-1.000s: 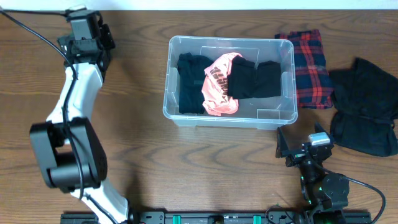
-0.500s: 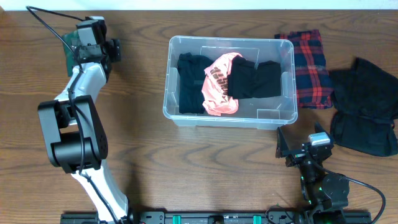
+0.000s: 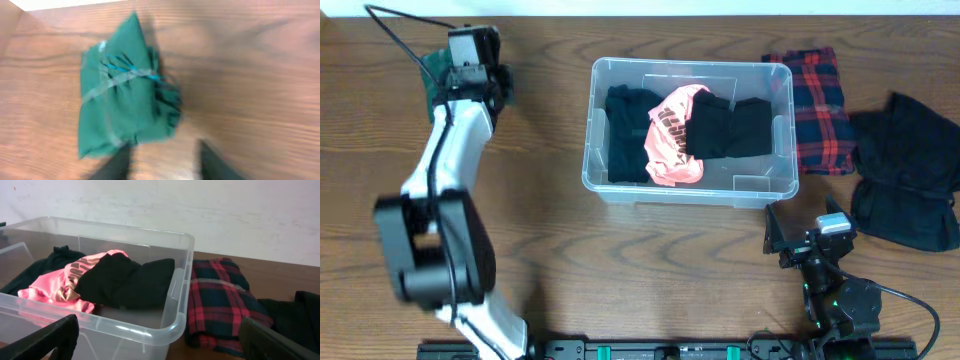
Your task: Pack container
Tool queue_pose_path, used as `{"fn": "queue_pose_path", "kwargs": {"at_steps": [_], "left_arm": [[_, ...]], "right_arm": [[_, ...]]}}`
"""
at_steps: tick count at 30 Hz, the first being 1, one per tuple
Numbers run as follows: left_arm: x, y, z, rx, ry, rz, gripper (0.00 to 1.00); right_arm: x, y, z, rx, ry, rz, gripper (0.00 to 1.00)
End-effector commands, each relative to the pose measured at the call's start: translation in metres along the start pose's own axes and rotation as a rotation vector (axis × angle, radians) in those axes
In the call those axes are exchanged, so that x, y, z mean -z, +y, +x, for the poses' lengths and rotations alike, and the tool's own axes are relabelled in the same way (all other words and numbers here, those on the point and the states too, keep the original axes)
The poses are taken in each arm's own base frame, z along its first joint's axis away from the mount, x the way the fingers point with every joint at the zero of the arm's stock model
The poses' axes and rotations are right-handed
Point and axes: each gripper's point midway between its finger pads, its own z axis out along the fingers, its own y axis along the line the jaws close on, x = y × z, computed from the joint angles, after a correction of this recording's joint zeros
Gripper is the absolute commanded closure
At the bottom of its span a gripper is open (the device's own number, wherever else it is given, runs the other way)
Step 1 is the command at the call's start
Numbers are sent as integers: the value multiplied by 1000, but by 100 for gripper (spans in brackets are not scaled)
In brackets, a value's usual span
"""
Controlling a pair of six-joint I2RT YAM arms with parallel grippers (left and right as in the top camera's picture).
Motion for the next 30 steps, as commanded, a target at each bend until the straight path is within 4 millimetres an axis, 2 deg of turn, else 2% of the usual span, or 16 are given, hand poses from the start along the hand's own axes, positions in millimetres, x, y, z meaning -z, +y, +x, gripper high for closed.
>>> {"fn": "queue_pose_path", "kwargs": {"at_steps": [1,3,6,8,13,17,30], "left_arm": [[60,-11,-32,165,-86,41,94],[82,-34,-30,183,-72,115,94],[106,-79,-24,139,-39,268,94],[114,-106,-13,94,-5,319,94],[115,-150,9,48,67,373,94],[114,-170,20,22,96,396,94],[97,-208,54,8,201,420,94]], "right_arm": [[0,2,0,16,-1,-8,1],[0,2,0,16,-1,-8,1],[0,2,0,16,-1,-8,1],[0,2,0,16,-1,-8,1],[0,2,0,16,-1,-8,1],[0,2,0,16,-1,-8,1],[0,2,0,16,-1,-8,1]]}}
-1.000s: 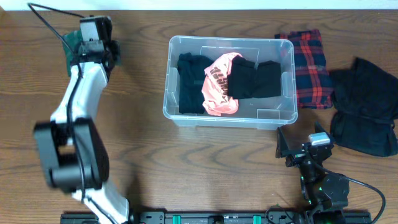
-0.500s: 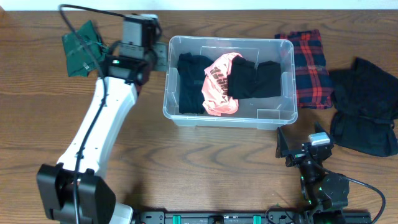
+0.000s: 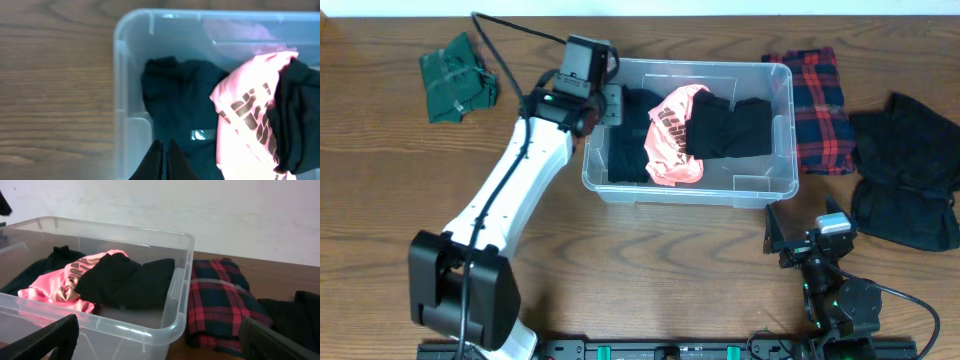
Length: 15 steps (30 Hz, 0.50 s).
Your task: Pack container
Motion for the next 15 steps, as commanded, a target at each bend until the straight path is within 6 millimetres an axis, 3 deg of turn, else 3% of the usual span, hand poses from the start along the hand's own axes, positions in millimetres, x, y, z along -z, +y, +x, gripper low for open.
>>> {"fn": "queue_pose_path", "kwargs": {"at_steps": [1,6,15], "left_arm": [[-17,-1,17,11,59,-4,94],[-29,1,27,9,94,-14,94],[-30,9,38,5,136,-53,94]], "right_arm": [[0,2,0,16,0,-8,1],[0,2,0,16,0,-8,1],[0,2,0,16,0,-8,1]]}}
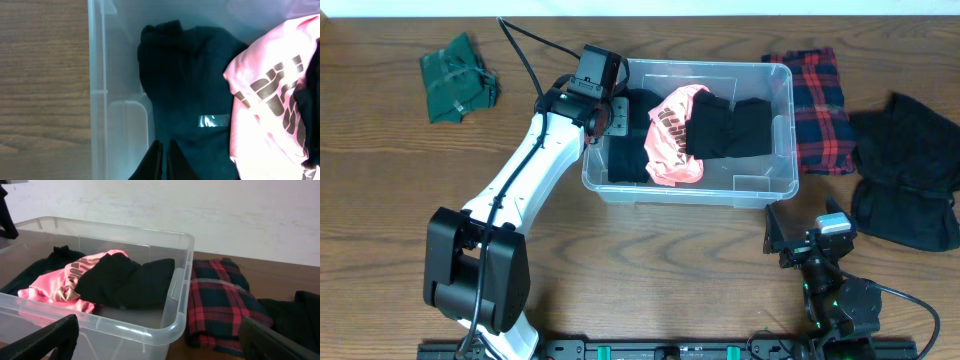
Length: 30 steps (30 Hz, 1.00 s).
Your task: Pack container
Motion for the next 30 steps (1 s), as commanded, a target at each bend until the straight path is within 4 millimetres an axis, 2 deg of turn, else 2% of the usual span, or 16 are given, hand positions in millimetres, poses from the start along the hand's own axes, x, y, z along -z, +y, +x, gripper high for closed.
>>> {"fn": "queue_pose_path", "kwargs": {"at_steps": [1,5,11,21,26,30], "left_arm": [[-4,12,9,16,22,-60,94],[-2,29,13,11,31,-155,94],[-1,35,18,6,53,-182,94],[5,60,17,-5,36,-328,94],[6,68,19,6,49,-343,94],[7,83,20,58,58,-362,94]], "right_arm": [[0,2,0,16,0,-8,1],[0,2,0,16,0,-8,1],[0,2,0,16,0,-8,1],[0,2,0,16,0,-8,1],[0,2,0,16,0,-8,1],[0,2,0,16,0,-8,1]]}}
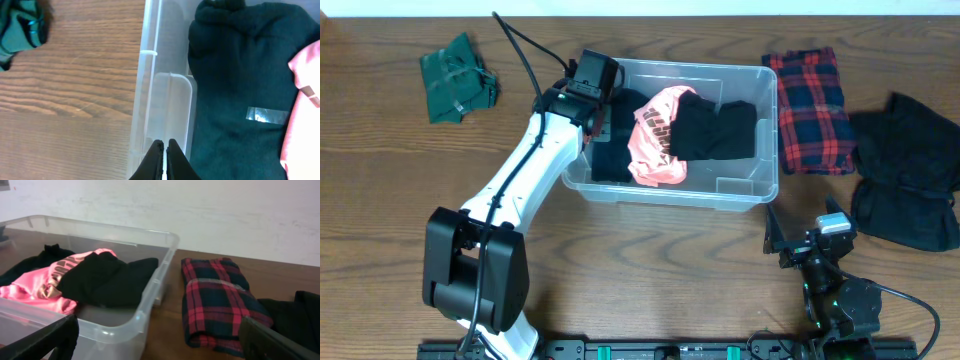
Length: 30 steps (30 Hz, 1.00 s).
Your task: Pack container
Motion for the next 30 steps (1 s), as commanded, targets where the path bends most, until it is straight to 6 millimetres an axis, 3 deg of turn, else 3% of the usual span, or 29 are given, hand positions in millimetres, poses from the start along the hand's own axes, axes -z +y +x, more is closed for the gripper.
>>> {"fn": "queue_pose_path", "kwargs": {"at_steps": [1,10,17,21,25,30], "left_arm": [[-9,30,5,64,24,-83,94],[-14,59,10,119,66,-120,94],[-11,52,3,129,40,-81,94],[8,22,-16,135,-20,70,94],[41,-36,-40,163,-110,356,94],[70,-101,-48,153,-150,576,94]], "right_arm": [[0,2,0,16,0,-8,1],[0,2,0,16,0,-8,1],[0,2,0,16,0,-8,1],[0,2,0,16,0,-8,1],[0,2,0,16,0,-8,1],[0,2,0,16,0,-8,1]]}}
